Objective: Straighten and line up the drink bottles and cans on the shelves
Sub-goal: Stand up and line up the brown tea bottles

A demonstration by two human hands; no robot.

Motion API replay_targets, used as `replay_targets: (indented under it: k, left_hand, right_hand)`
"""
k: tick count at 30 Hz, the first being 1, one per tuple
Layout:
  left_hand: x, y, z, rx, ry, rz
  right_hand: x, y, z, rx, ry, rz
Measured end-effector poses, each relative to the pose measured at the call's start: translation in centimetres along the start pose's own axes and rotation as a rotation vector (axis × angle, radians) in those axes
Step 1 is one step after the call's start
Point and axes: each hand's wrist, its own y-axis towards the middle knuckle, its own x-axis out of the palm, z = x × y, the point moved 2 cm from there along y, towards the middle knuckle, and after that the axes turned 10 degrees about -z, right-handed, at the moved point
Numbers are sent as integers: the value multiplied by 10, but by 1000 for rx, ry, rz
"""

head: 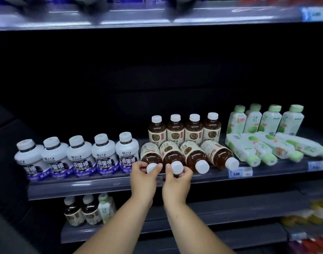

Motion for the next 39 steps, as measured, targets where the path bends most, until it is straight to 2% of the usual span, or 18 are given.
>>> replay_targets:
  k: [6, 11, 14, 18, 21, 25, 33, 39]
  left_hand:
    - [-11, -3, 23, 116, 240, 24]
    - [-23, 4, 71, 241, 495, -41]
    - [-22, 21, 102, 261, 661, -93]
    - [-15, 49, 130, 264, 893, -236]
    - [-6, 70, 141, 231, 1080, -359]
    - [0, 90, 144, 192, 1201, -424]
    - [1, 96, 139, 226, 1173, -386]
    - [7, 94, 137, 265, 1179, -350]
  right_hand:
    - [-19, 1, -21, -150, -188, -117]
    - [-36, 17, -85, -357, -555, -282]
    - [-37, 51, -118, -360, -784, -421]
    - [-31, 96, -145, -336, -949, -655]
    - [-25, 112, -150, -267, -941, -806]
    - [-15, 111, -148, -268, -947, -861]
    - [-3, 121, -140, -368, -959, -753]
    - [-15, 139, -142, -280, -809, -955]
